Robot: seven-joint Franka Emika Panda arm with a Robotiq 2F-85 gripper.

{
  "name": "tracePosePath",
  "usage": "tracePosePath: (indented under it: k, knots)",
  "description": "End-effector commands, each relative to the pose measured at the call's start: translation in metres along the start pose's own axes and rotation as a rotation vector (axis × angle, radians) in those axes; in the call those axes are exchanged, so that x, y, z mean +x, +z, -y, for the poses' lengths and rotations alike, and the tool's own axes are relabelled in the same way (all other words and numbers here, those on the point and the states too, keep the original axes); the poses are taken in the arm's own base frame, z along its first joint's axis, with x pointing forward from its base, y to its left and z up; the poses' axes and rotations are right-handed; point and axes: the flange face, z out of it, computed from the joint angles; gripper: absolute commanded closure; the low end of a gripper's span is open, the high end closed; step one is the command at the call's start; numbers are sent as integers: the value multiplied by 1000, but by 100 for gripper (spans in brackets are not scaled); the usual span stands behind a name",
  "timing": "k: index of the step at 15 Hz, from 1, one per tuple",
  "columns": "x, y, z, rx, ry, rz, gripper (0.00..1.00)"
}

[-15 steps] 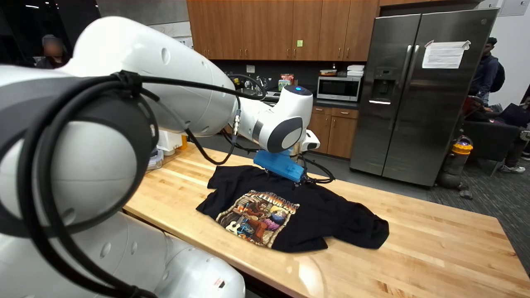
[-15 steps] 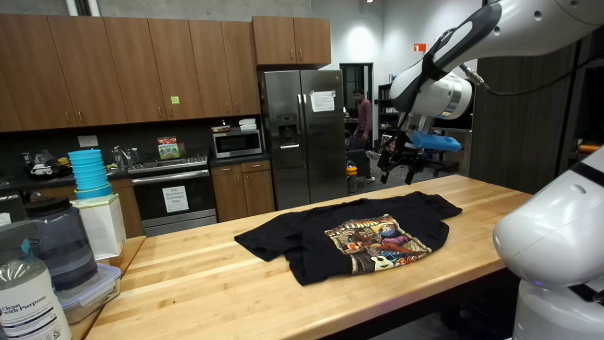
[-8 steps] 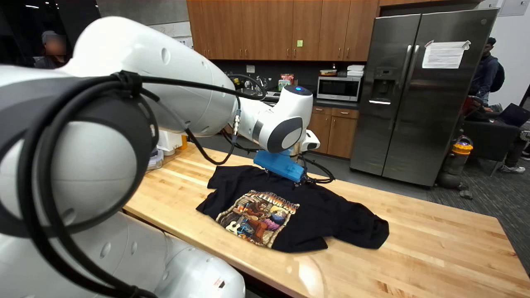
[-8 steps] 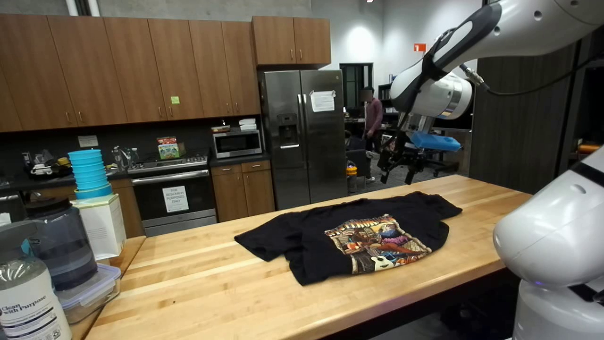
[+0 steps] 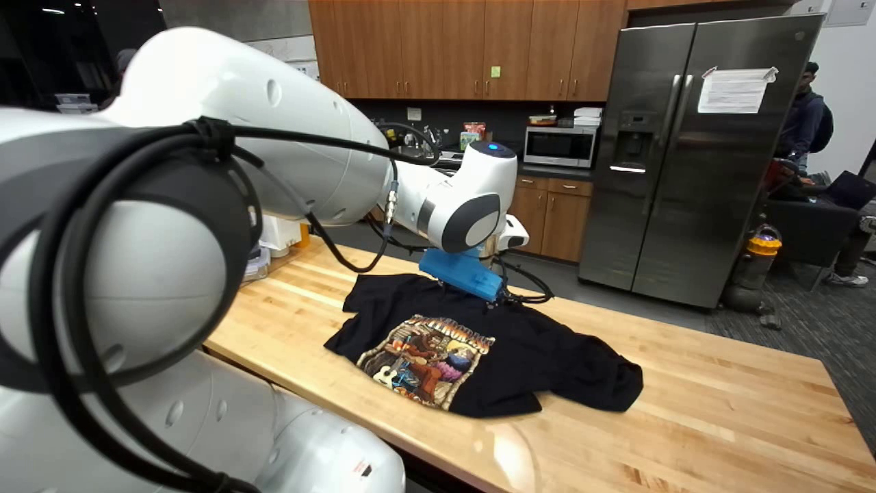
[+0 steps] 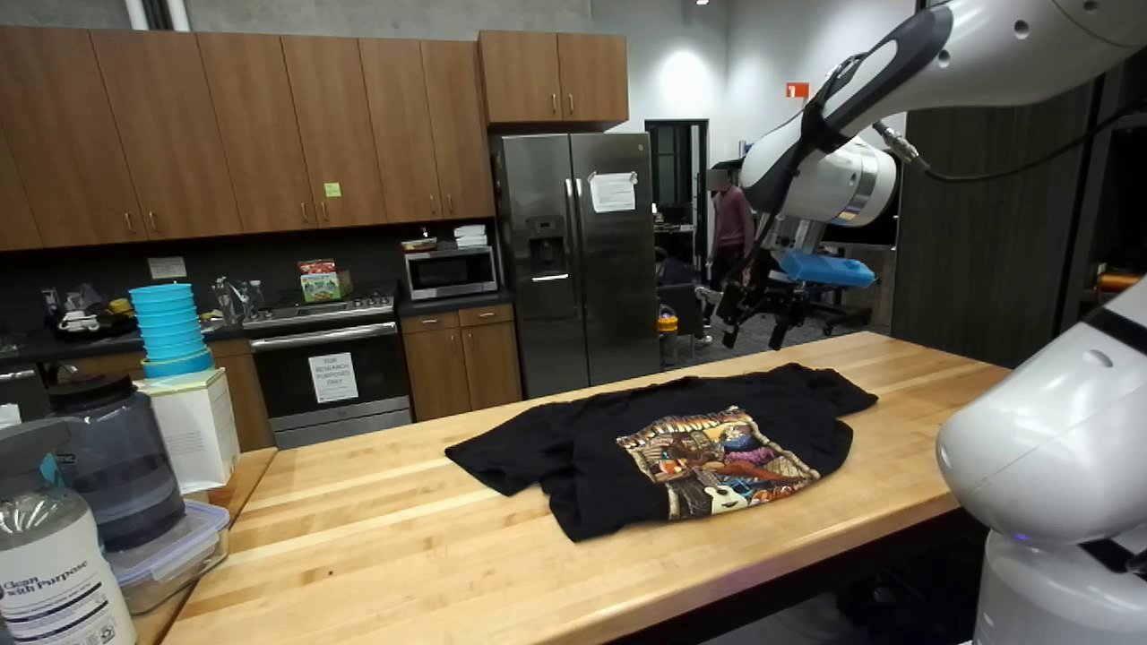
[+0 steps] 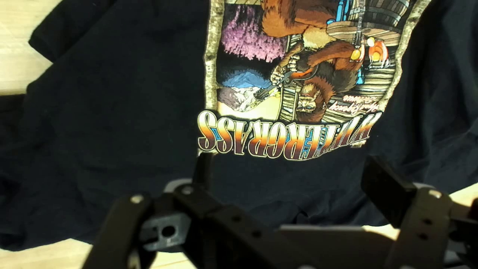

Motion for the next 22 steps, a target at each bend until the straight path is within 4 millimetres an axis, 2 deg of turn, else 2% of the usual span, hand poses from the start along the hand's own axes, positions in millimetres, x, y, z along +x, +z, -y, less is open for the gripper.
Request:
tracePosePath:
  k: [1, 15, 22]
  knots:
    - [0, -1, 0, 0, 0, 1, 0]
    - [0, -1, 0, 0, 0, 1, 0]
    - [18, -11, 22, -20, -42, -16, 0]
